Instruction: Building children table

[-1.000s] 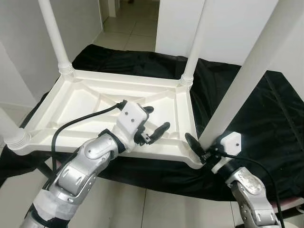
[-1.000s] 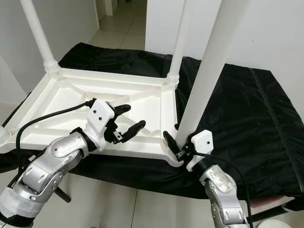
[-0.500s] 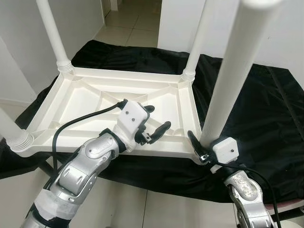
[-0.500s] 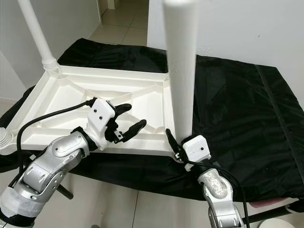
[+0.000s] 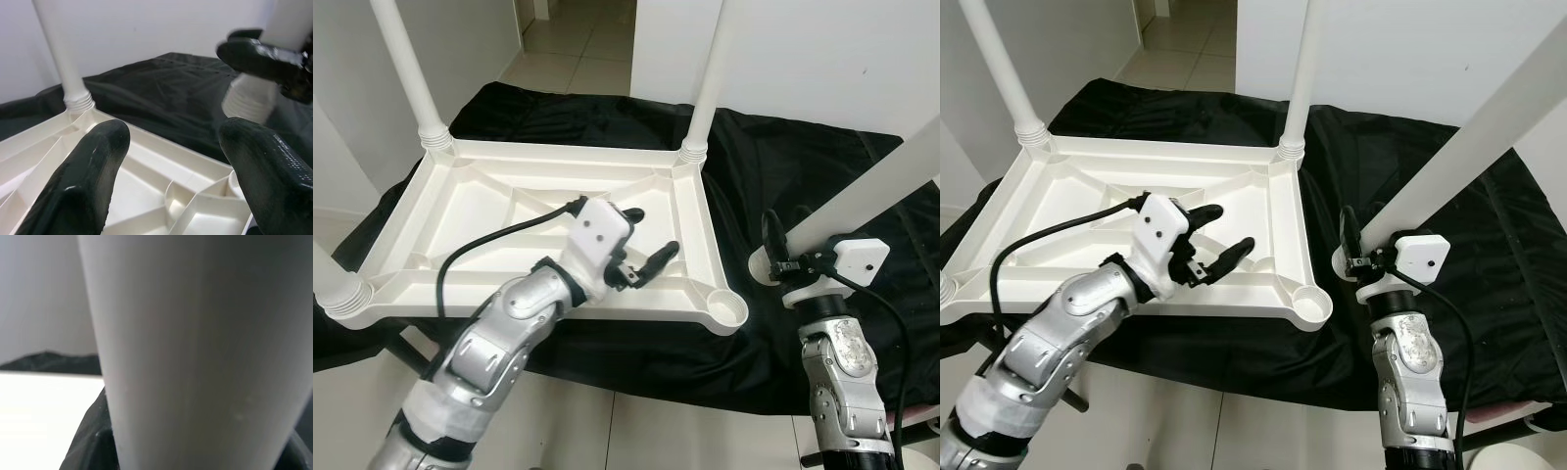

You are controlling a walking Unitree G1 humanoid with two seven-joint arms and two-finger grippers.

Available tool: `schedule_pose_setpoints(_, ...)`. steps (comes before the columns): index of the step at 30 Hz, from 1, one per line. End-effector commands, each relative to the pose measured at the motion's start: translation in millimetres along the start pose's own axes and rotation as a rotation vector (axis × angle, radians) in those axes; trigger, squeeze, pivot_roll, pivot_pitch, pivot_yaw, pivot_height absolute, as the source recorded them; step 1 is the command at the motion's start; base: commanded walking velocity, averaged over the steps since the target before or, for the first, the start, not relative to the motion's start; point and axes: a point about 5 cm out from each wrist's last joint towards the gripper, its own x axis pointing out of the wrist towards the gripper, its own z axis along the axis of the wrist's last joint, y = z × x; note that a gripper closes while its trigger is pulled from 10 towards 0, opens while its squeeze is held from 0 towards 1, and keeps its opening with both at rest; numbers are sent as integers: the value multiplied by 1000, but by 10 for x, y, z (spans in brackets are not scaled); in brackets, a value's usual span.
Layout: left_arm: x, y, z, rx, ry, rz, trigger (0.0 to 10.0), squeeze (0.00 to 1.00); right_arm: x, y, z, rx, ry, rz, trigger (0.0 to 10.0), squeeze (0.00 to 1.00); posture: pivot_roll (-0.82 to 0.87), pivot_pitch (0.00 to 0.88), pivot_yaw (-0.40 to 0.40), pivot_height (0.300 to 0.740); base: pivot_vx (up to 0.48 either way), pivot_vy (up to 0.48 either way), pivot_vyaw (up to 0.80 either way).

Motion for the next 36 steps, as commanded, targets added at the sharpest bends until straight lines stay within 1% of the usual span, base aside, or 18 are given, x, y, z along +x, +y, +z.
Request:
schedule_pose_setpoints(1, 38, -49, 25, 6, -17, -85, 10000, 0, 51, -47, 12, -22, 39, 8, 10000, 0, -32, 39, -40, 740, 0, 0, 0)
schedule_pose_setpoints(2, 74, -58, 47, -16, -30, -105, 10000, 0, 85, -87, -66, -47, 124, 20, 10000, 0, -35, 36, -41, 740, 0, 0, 0)
schedule_pose_setpoints(3, 74, -58, 47, -16, -30, -105, 10000, 0, 85, -87, -66, -47, 124, 20, 10000, 0, -35, 36, -41, 740, 0, 0, 0)
schedule_pose_setpoints(4, 100, -64, 67, -32, -40, -125, 10000, 0, 101, -128, -155, -70, 213, 31, 10000, 0, -35, 36, -41, 740, 0, 0, 0)
schedule_pose_setpoints(5, 100, -64, 67, -32, -40, -125, 10000, 0, 101, -128, -155, -70, 213, 31, 10000, 0, -35, 36, -41, 740, 0, 0, 0)
schedule_pose_setpoints(6, 120, -70, 79, -54, -45, -146, 10000, 357, 110, -167, -216, -112, 276, 45, 10000, 0, -36, 32, -39, 740, 0, 0, 0)
schedule_pose_setpoints(7, 120, -70, 79, -54, -45, -146, 10000, 357, 110, -167, -216, -112, 276, 45, 10000, 0, -36, 32, -39, 740, 0, 0, 0)
schedule_pose_setpoints(8, 152, -67, 120, -87, -60, -173, 10000, 1000, 114, -186, -263, -115, 329, 77, 10000, 0, -35, 31, -41, 740, 0, 0, 0)
schedule_pose_setpoints(10, 232, -95, 241, -109, -90, -254, 10000, 1000, 136, -161, -300, -96, 406, 184, 10000, 0, -32, 25, -39, 740, 0, 0, 0)
schedule_pose_setpoints(13, 290, -130, 307, -91, -92, -305, 10000, 1000, 171, -111, -285, -69, 424, 259, 10000, 0, -33, 18, -38, 740, 0, 0, 0)
schedule_pose_setpoints(14, 321, -156, 327, -102, -79, -340, 10000, 0, 216, -78, -235, -33, 406, 295, 10000, 0, -33, 16, -39, 740, 0, 0, 0)
schedule_pose_setpoints(18, 382, -202, 428, -156, -95, -447, 10000, 0, 339, -19, -71, 30, 353, 399, 10000, 0, -32, 2, -46, 740, 0, 0, 0)
schedule_pose_setpoints(20, 382, -202, 428, -156, -95, -447, 10000, 0, 339, -19, -71, 30, 353, 399, 10000, 0, -32, 2, -46, 740, 0, 0, 0)
schedule_pose_setpoints(22, 445, -177, 529, -189, -118, -508, 10000, 0, 409, 5, 15, 20, 344, 519, 10000, 0, -38, 0, -52, 740, 0, 0, 0)
schedule_pose_setpoints(24, 445, -177, 529, -189, -118, -508, 10000, 0, 409, 5, 15, 20, 344, 519, 10000, 0, -38, 0, -52, 740, 0, 0, 0)
schedule_pose_setpoints(27, 494, -155, 677, -247, -155, -609, 10000, 0, 460, 53, 73, 8, 369, 685, 10000, 0, -38, 0, -58, 740, 0, 0, 0)
schedule_pose_setpoints(34, 500, -110, 799, -280, -184, -682, 10000, 0, 454, 141, 104, 33, 387, 834, 10000, 0, -28, 0, -62, 740, 0, 0, 0)
schedule_pose_setpoints(36, 465, -94, 896, -300, -208, -739, 10000, 0, 417, 170, 82, 56, 434, 897, 10000, 0, -26, 0, -63, 740, 0, 0, 0)
